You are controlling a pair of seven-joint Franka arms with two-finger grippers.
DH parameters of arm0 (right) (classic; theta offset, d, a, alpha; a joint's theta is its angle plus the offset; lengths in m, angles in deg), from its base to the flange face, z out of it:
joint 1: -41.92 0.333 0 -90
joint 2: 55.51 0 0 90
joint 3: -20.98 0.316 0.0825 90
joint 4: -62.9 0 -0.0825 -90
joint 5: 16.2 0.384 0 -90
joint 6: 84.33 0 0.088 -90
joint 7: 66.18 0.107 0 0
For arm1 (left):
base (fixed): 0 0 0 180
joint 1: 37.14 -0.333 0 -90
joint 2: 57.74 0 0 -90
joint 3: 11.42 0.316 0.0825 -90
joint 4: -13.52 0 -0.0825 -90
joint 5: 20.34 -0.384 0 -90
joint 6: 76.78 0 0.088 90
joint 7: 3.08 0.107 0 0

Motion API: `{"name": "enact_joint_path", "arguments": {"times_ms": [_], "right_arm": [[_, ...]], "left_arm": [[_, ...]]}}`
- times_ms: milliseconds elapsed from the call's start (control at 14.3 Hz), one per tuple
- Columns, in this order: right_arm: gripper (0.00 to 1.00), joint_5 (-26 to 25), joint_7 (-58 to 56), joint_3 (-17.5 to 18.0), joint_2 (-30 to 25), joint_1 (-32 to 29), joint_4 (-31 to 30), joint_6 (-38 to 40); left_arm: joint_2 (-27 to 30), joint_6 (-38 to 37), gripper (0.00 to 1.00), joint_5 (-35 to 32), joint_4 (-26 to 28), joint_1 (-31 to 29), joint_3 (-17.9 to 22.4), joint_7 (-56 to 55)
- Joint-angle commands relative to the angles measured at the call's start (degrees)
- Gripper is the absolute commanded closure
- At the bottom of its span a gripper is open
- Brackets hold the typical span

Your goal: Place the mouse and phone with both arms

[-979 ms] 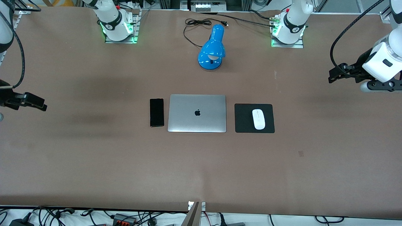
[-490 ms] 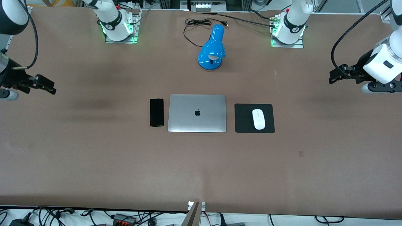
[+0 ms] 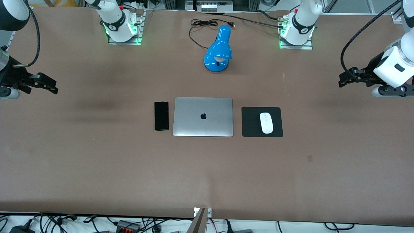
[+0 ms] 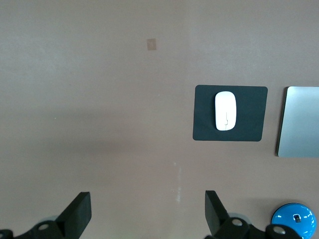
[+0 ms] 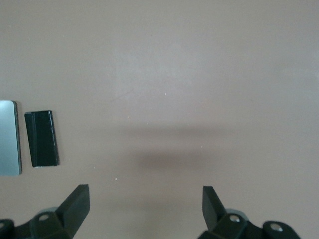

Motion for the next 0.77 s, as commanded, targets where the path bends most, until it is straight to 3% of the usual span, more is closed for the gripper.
{"name": "enact_joint_path", "arguments": {"times_ms": [0, 280, 420, 699], "right_arm": [[0.00, -0.6, -0.7, 0.3, -0.6, 0.4, 0.3, 1.1], [0.00, -0.7, -0.7, 0.9, -0.8, -0.5, 0.3, 1.1], [0.00, -0.6, -0.7, 3.6, -0.9, -3.4, 0.3, 1.1], [0.00, 0.0, -0.6, 3.6, -1.1, -3.5, 0.3, 1.4]], "left_arm": [[-0.9, -1.6, 0.00, 0.0, -2.0, -0.1, -0.1, -0.1], [-0.9, -1.6, 0.00, 0.0, -2.0, -0.1, 0.0, -0.1], [-0.9, -2.0, 0.00, 0.0, -2.0, -0.2, -0.1, -0.1], [-0.9, -2.1, 0.00, 0.0, -2.0, -0.1, -0.1, -0.1]]}}
